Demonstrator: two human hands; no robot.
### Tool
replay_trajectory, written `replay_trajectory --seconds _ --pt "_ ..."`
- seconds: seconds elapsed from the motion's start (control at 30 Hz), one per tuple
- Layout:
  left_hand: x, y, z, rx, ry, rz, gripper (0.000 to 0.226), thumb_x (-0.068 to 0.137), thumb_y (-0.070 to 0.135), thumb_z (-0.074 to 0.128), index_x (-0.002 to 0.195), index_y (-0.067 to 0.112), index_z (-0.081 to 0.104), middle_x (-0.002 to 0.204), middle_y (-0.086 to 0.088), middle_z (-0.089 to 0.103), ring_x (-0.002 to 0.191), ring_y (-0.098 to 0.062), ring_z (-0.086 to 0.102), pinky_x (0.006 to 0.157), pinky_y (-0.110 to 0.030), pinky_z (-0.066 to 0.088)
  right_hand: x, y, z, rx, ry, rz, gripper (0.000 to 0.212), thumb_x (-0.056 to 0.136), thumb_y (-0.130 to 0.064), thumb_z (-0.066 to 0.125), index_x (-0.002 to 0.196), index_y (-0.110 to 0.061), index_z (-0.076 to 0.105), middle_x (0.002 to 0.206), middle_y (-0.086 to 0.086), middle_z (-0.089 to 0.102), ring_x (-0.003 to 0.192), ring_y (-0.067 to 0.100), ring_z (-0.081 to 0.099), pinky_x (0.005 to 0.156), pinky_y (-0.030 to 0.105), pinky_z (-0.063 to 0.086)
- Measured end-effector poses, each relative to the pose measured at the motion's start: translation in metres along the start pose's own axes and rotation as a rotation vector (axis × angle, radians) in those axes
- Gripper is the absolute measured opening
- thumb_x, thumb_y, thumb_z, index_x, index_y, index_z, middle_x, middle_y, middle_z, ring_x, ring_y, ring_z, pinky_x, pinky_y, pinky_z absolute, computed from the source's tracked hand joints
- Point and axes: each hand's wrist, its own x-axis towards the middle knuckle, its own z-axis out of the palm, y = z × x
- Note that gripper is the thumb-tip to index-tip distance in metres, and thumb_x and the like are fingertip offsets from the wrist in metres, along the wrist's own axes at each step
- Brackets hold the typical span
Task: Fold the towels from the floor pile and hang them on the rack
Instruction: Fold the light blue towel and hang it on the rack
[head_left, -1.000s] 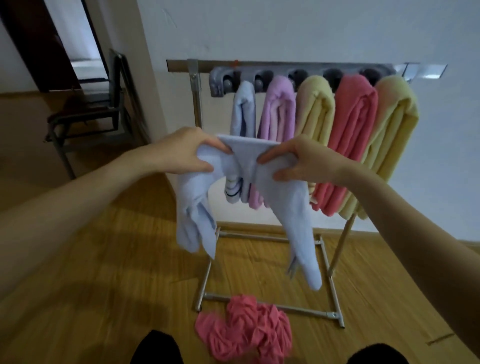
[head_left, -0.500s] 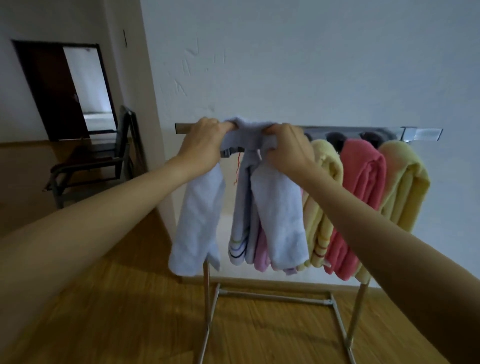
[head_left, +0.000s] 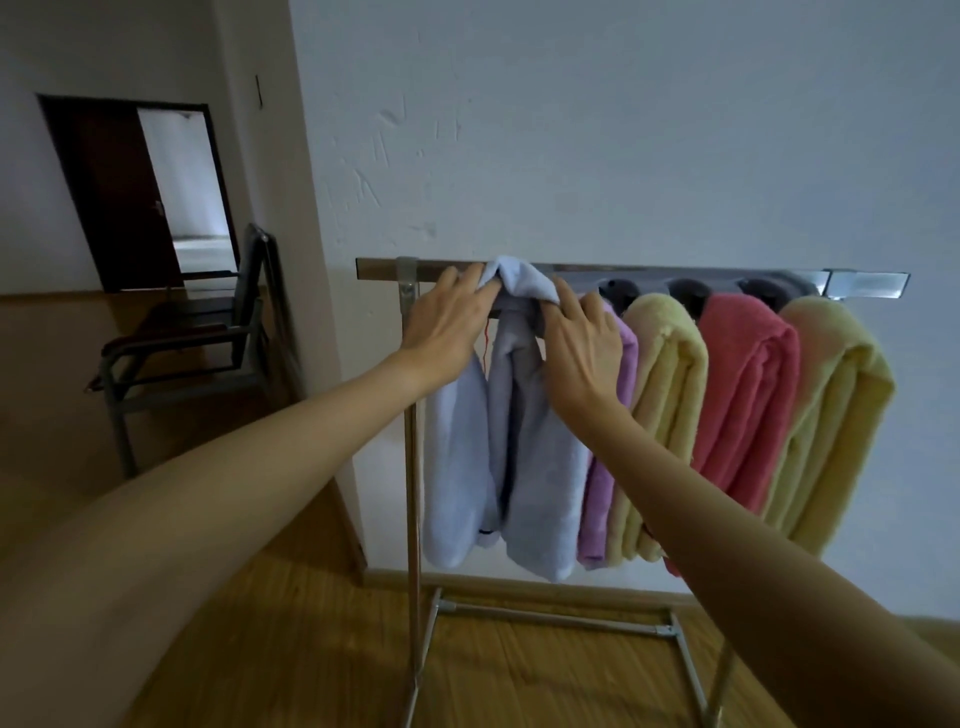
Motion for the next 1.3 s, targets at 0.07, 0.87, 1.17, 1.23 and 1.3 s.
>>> replay_trajectory --seconds 0.07,0.87,1.17,1.23,1.3 --pt "0.007 -0.001 0.001 0.022 0.049 0.036 0.048 0.085 -0.003 0.057 0.13 0.01 0.048 0.122 -0.009 0.051 0.101 -0.029 0.049 0.058 -0.029 0.033 0.003 0.0 0.005 0.019 -0.014 -0.003 0.049 0.081 0.004 0.061 0.128 -0.006 0.053 0.15 0.004 0.038 0.092 0.031 0.054 0.073 0.036 0.045" --pt "-0.109 0.007 0.095 -0.763 0.099 -0.258 0.076 0.089 0.023 0.065 0.147 0.022 0.017 0.107 0.004 0.051 0.075 -0.005 0.059 0.062 -0.01 0.048 -0.08 0.032 0.049 0.254 -0.053 -0.152 0.035 0.094 -0.009 0.047 0.129 -0.007 0.055 0.128 0.014 0.054 0.11 0.025 0.056 0.09 0.038 0.049" --pt "-0.121 -0.02 0.14 -0.53 -0.093 -0.655 0.024 0.088 0.023 0.062 0.095 0.0 0.062 0.091 -0.015 0.066 0.085 -0.029 0.065 0.065 -0.029 0.046 -0.107 0.03 0.057 0.3 -0.065 -0.052 0.042 0.089 -0.019 0.04 0.127 -0.014 0.056 0.114 0.016 0.049 0.102 0.037 0.052 0.067 0.039 0.049" --pt "-0.121 -0.016 0.141 -0.518 -0.043 -0.721 0.023 0.09 0.021 0.059 0.099 -0.001 0.058 0.096 -0.016 0.065 0.089 -0.029 0.063 0.067 -0.027 0.041 -0.107 0.03 0.053 0.275 -0.072 -0.056 0.048 0.087 -0.029 0.032 0.123 -0.016 0.061 0.116 0.013 0.049 0.107 0.032 0.048 0.066 0.034 0.042" --pt "-0.125 -0.008 0.142 -0.58 -0.073 -0.632 0.016 0.09 0.017 0.058 0.098 0.003 0.059 0.093 -0.012 0.065 0.085 -0.026 0.062 0.067 -0.025 0.041 -0.106 0.034 0.051 0.241 -0.112 -0.055 0.049 0.089 -0.035 0.029 0.122 -0.019 0.062 0.117 0.008 0.046 0.11 0.023 0.039 0.067 0.027 0.031"
